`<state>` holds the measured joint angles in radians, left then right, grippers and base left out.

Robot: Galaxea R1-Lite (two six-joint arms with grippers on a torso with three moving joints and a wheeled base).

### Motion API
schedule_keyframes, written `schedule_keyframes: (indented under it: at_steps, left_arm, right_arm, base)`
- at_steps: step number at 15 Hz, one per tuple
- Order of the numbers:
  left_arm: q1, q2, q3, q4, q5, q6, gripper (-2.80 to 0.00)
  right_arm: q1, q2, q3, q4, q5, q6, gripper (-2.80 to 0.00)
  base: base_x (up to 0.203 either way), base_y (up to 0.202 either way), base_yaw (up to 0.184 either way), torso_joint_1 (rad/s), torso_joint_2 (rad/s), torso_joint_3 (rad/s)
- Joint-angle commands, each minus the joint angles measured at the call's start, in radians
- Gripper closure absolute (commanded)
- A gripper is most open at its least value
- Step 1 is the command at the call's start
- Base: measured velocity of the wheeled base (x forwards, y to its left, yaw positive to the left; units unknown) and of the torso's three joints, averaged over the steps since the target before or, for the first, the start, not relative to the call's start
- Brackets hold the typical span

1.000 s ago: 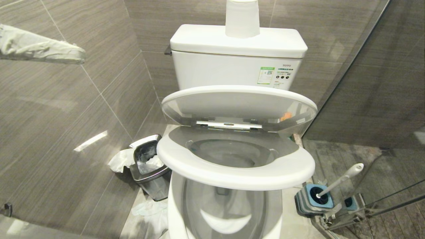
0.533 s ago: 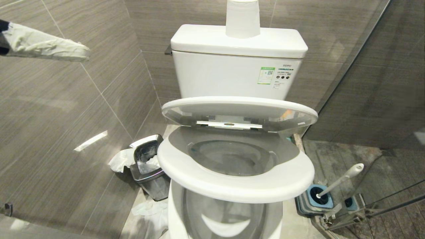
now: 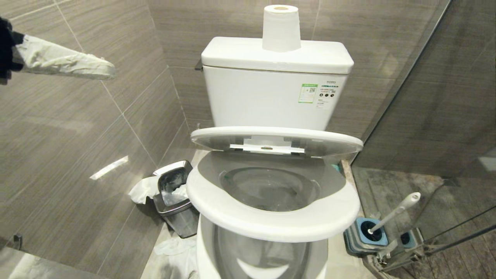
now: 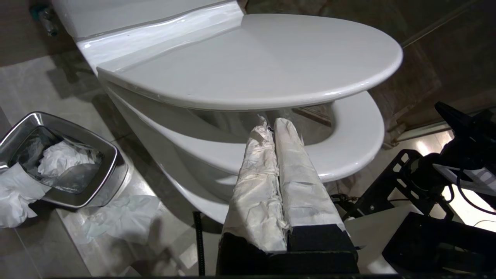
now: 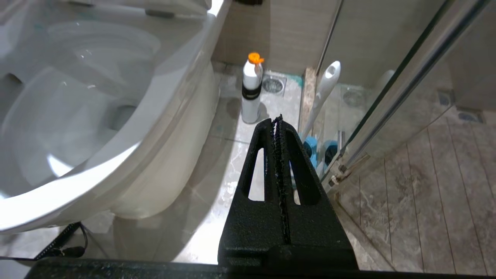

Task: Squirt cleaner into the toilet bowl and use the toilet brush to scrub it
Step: Close the toilet lid

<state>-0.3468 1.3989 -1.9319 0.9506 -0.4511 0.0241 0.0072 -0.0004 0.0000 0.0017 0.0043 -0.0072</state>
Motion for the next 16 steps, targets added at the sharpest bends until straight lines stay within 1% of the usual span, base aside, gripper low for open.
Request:
schedule_keyframes:
  at_steps: [1, 3, 6, 7, 9, 10, 12, 14, 16]
  left_arm:
    - [-0.008, 0.009, -0.001, 0.005, -0.001, 0.0, 0.0]
    - [-0.011, 0.016, -0.001, 0.005, 0.0, 0.0, 0.0]
    - [-0.028, 0.048, 0.0, 0.011, -0.001, 0.001, 0.0]
    - [-0.05, 0.059, -0.001, 0.015, 0.0, 0.011, 0.0]
    - [-0.094, 0.101, -0.002, 0.016, 0.006, 0.08, 0.0]
    - [-0.124, 0.123, -0.002, 0.016, 0.017, 0.098, 0.0]
    - [-0.179, 0.178, -0.003, 0.015, 0.07, 0.106, 0.0]
    - [-0.199, 0.232, -0.008, 0.013, 0.108, 0.108, 0.0]
    - [-0.201, 0.277, -0.01, 0.009, 0.114, 0.108, 0.0]
  right_arm:
    - [0.0, 0.0, 0.0, 0.0, 0.0, 0.0, 0.0]
    - [0.0, 0.0, 0.0, 0.0, 0.0, 0.0, 0.0]
    - [0.0, 0.0, 0.0, 0.0, 0.0, 0.0, 0.0]
    - [0.0, 0.0, 0.0, 0.0, 0.0, 0.0, 0.0]
    - [0.0, 0.0, 0.0, 0.0, 0.0, 0.0, 0.0]
    - [0.0, 0.0, 0.0, 0.0, 0.0, 0.0, 0.0]
    - [0.0, 0.0, 0.0, 0.0, 0.0, 0.0, 0.0]
    - [0.0, 0.0, 0.0, 0.0, 0.0, 0.0, 0.0]
    - [0.0, 0.0, 0.0, 0.0, 0.0, 0.0, 0.0]
  base:
    - [0.0, 0.0, 0.0, 0.002, 0.0, 0.187]
    - [0.0, 0.0, 0.0, 0.003, 0.0, 0.182]
    - [0.0, 0.0, 0.0, 0.003, 0.0, 0.065]
    - [0.0, 0.0, 0.0, 0.0, 0.0, 0.0]
    - [0.0, 0.0, 0.0, 0.0, 0.0, 0.019]
    - [0.0, 0.0, 0.0, 0.0, 0.0, 0.0]
    - [0.0, 0.0, 0.0, 0.0, 0.0, 0.0]
    - [0.0, 0.0, 0.0, 0.0, 0.0, 0.0]
    - [0.0, 0.0, 0.0, 0.0, 0.0, 0.0]
